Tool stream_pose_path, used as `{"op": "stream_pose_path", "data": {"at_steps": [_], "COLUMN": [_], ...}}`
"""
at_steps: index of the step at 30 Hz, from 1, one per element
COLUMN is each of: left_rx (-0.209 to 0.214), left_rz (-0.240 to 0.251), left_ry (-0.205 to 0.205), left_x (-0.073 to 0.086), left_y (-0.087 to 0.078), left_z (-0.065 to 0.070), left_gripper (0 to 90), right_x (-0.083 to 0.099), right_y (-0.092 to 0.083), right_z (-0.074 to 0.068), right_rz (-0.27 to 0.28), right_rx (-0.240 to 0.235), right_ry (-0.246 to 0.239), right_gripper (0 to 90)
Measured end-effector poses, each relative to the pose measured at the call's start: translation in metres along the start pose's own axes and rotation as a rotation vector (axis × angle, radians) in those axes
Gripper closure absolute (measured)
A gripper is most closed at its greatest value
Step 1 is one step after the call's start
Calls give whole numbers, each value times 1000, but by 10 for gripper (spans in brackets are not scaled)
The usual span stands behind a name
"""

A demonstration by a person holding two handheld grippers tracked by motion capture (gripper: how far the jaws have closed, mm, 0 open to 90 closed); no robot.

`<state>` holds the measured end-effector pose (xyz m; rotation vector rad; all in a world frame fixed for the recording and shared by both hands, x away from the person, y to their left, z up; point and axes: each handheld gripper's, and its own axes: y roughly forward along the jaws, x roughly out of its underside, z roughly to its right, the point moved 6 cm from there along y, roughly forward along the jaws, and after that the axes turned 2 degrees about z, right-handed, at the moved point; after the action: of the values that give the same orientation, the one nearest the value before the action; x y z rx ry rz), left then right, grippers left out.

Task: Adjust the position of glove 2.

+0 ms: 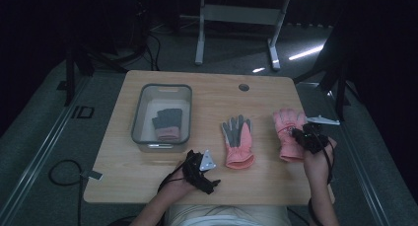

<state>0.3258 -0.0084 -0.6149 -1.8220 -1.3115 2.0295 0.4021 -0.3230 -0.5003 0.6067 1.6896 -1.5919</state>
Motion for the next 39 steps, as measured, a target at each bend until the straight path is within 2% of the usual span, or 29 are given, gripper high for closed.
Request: {"op": "stream_pose_path", "data": {"at_steps": [2,5,11,17,24,29,33,39], "left_rx": [-1,-1,1,0,2,1,0,3], "left_rz": [-5,-1,-6,-6,-6,-5,-5,-4], "left_ry": [5,2,1,2,2,3,2,0], "left_x": [0,0,0,0,0,0,1,0], "left_y": [0,-1,0,0,0,0,0,0], "left_z": [-1,-1,-1,0,0,0,0,0], "left_gripper": [5,5,5,5,5,5,5,5], "right_x": [9,17,22,33,40,42,40,30], "right_y": [7,15,32,51,61,62,61,45], "right_z": [-2,-4,-1,3,8,9,9,13], "right_rz": [-8,-32,-53,-103,-137,-136,-143,-127], "right_rx": [10,-2,-10,-20,-49,-65,-71,-103], "right_ry": [10,12,15,23,17,24,2,-38], "right_gripper": [871,871,872,869,820,802,782,712]}}
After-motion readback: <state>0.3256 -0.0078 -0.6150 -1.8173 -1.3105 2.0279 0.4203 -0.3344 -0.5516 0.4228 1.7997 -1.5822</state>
